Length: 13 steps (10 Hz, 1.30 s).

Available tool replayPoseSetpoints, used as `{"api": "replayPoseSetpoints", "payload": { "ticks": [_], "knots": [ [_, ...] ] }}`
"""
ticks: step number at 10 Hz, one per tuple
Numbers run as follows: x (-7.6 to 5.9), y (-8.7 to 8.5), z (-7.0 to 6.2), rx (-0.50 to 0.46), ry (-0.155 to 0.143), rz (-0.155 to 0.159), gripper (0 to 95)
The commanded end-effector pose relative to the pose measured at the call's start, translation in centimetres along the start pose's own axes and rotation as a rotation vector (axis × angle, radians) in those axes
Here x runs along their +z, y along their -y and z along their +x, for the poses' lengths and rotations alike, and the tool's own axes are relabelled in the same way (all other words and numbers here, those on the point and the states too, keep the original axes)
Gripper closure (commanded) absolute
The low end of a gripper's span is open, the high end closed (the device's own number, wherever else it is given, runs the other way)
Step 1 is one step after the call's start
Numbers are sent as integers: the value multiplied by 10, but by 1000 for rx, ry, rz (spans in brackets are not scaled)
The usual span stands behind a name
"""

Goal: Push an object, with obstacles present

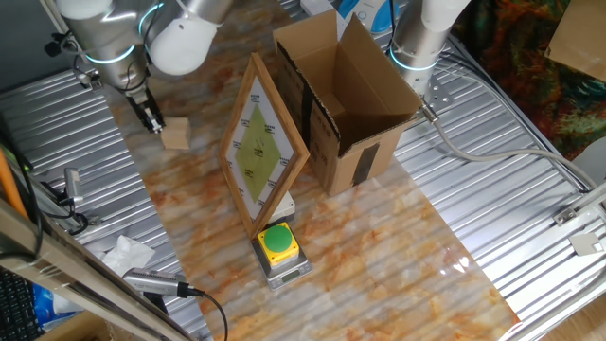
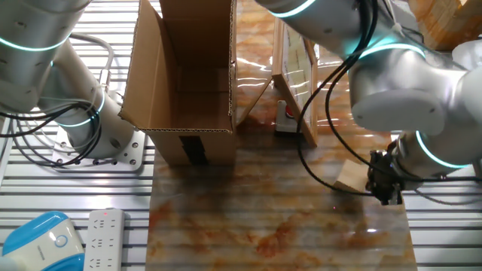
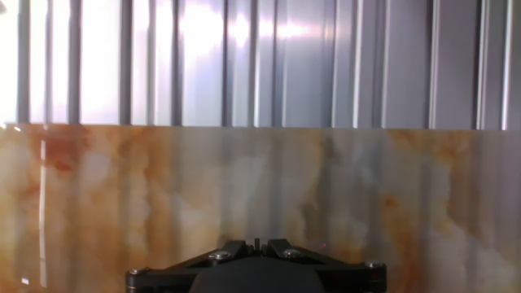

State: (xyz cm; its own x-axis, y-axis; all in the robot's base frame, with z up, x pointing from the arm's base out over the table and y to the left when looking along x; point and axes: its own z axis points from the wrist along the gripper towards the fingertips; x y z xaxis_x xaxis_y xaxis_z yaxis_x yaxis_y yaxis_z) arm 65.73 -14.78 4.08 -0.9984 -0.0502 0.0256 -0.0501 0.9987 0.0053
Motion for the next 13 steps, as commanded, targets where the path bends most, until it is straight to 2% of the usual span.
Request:
{"api": "replayPoseSetpoints", "payload": {
  "ticks": [1, 4, 6, 8, 10, 12, 13],
  "knots": [
    [-4, -10, -4, 25, -6, -2, 950],
    [-1, -8, -4, -2, -7, 10, 950],
    [-1, 3, -4, -39, -9, 14, 950],
    [-2, 25, -2, -83, -19, 19, 950],
    [-3, 43, 2, -103, -46, 18, 950],
    [-1, 48, 6, -91, -76, 19, 950],
    [3, 51, 11, -85, -75, 14, 950]
  ]
}}
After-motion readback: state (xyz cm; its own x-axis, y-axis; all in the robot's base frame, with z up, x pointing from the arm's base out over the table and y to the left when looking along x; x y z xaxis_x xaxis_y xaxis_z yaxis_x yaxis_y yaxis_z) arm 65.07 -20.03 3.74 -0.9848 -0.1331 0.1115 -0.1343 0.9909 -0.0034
